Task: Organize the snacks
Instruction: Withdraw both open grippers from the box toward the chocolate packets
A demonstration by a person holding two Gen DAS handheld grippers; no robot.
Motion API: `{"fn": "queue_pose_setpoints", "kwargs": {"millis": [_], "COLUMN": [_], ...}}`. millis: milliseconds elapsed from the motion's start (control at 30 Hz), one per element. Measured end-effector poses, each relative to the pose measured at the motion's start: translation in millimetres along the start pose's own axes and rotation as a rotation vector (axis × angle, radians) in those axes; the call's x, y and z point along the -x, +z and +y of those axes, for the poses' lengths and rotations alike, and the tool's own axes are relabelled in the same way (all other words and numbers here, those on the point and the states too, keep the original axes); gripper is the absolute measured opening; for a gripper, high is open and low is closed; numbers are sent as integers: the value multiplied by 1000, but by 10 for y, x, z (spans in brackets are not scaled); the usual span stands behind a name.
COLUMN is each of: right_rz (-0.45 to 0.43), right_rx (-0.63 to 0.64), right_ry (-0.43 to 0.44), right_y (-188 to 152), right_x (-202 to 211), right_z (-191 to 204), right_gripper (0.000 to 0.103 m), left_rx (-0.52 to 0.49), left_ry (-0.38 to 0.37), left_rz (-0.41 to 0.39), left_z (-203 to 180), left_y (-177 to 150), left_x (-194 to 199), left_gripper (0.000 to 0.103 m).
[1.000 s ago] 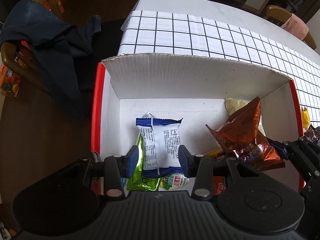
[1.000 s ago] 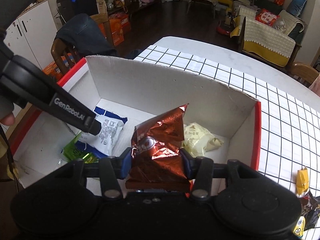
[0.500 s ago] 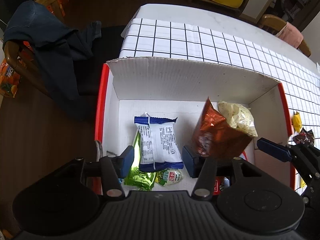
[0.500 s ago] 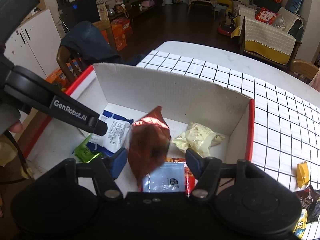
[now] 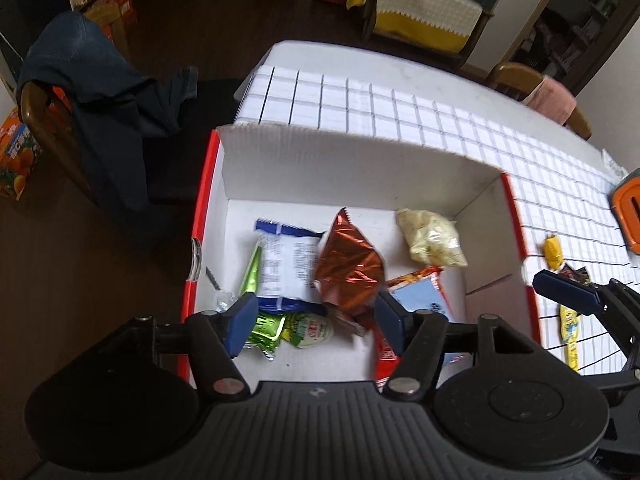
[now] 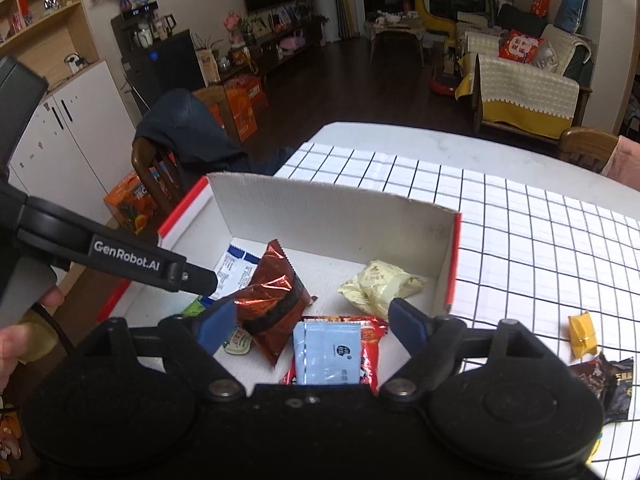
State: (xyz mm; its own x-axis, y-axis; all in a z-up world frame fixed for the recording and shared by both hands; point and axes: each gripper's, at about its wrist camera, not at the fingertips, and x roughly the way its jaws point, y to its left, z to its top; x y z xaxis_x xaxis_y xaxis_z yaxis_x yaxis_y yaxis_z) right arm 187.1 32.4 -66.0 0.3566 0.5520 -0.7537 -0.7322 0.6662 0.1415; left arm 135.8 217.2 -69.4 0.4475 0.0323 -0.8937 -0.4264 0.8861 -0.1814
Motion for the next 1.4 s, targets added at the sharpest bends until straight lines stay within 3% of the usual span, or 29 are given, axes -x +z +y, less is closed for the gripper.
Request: {"fn": "queue_pose_setpoints", "kwargs": {"millis": [400, 667, 1000, 1200, 1400], "right_rz": [-90, -126, -108, -84, -69], "right_rx": [-68, -144, -202, -203, -206], "right_ry": [-2, -17, -68, -112, -153], "right_y": [-184, -424, -820, -1065, -1238], "right_x": [495, 787, 1053, 1209, 1284], "right_z": [-222, -554, -1098, -1529, -2016], "right_gripper": [93, 100, 103, 103, 103], "left_rx": [28, -46, -196, -232, -230], "left_ry": [-25, -27, -58, -65, -164], "left_rz": [-203, -295, -348, -369, -308], "left_z": [-335, -746, -1448, -1847, -2178], "left_y": [-232, -417, -696, -802, -835], "left_x": [456, 534, 446, 331, 92], "left_gripper": [78, 81, 84, 85, 85]}}
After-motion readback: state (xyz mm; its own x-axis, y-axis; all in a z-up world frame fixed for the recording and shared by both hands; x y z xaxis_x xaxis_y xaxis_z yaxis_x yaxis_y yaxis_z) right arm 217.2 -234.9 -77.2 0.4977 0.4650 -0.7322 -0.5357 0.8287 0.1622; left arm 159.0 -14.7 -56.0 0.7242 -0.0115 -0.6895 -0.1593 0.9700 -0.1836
